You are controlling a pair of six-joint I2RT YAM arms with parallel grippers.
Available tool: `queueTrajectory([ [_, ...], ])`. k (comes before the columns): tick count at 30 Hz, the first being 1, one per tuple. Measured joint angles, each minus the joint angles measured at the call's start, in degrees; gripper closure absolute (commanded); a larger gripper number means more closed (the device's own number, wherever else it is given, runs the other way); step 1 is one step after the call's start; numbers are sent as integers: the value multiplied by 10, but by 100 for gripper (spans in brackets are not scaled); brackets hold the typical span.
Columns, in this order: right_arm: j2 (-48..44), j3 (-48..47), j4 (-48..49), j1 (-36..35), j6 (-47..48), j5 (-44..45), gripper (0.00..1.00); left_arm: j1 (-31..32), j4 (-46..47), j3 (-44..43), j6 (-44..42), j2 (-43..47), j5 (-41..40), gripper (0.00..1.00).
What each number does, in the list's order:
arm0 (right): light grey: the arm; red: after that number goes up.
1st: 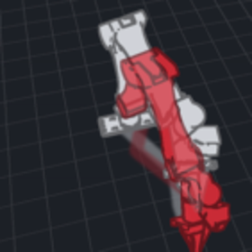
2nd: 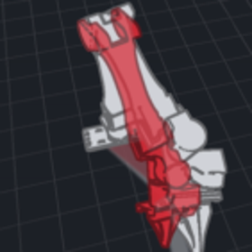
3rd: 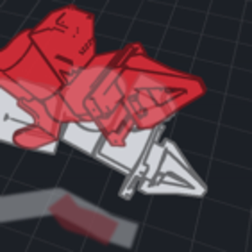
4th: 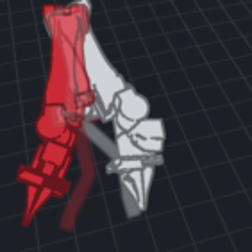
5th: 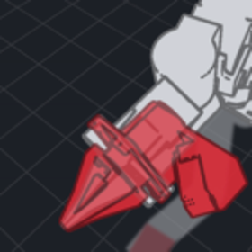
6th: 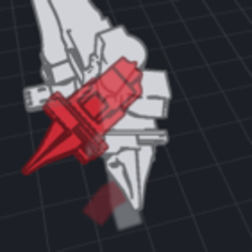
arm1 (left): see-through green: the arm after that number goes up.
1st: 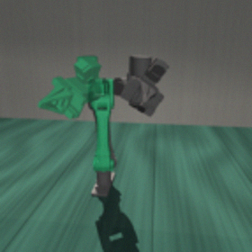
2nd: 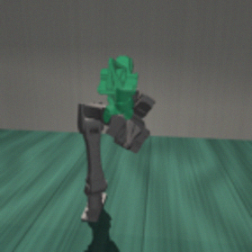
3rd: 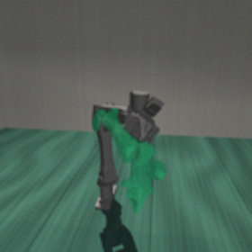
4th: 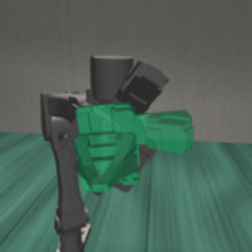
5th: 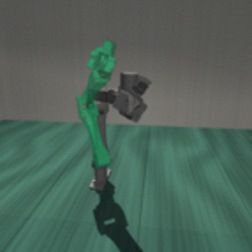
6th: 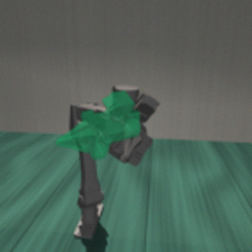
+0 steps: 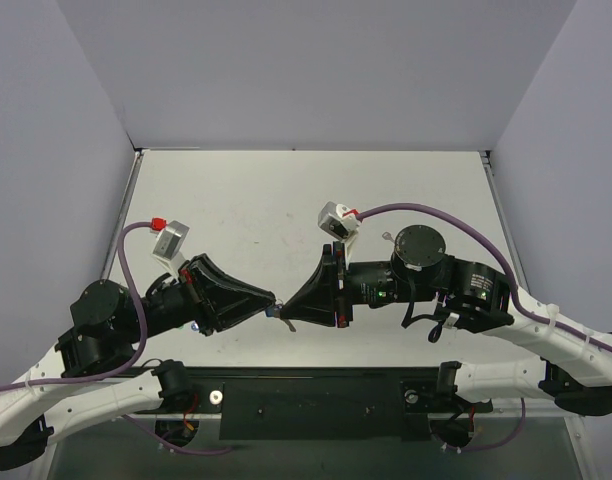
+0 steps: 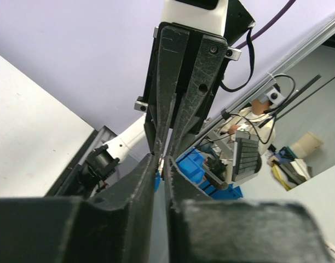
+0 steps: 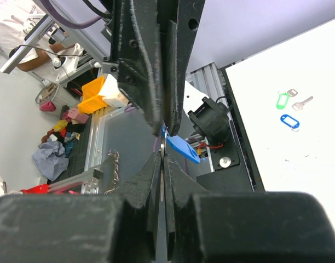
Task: Remove the keys from the keyring
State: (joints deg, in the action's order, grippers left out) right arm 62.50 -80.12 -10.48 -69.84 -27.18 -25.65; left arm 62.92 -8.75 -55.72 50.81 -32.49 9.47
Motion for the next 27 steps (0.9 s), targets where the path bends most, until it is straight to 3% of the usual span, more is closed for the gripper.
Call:
queueTrajectory([
  [2, 0, 0, 1, 0, -2, 0, 100, 0, 0, 0, 0, 0, 0, 100],
  [14, -2, 10, 2, 0, -12, -2, 100, 0, -21, -5, -14, -2, 9, 100],
  [27, -11, 11, -23, -7, -13, -10, 100, 0, -137, -102, -69, -66, 68, 100],
])
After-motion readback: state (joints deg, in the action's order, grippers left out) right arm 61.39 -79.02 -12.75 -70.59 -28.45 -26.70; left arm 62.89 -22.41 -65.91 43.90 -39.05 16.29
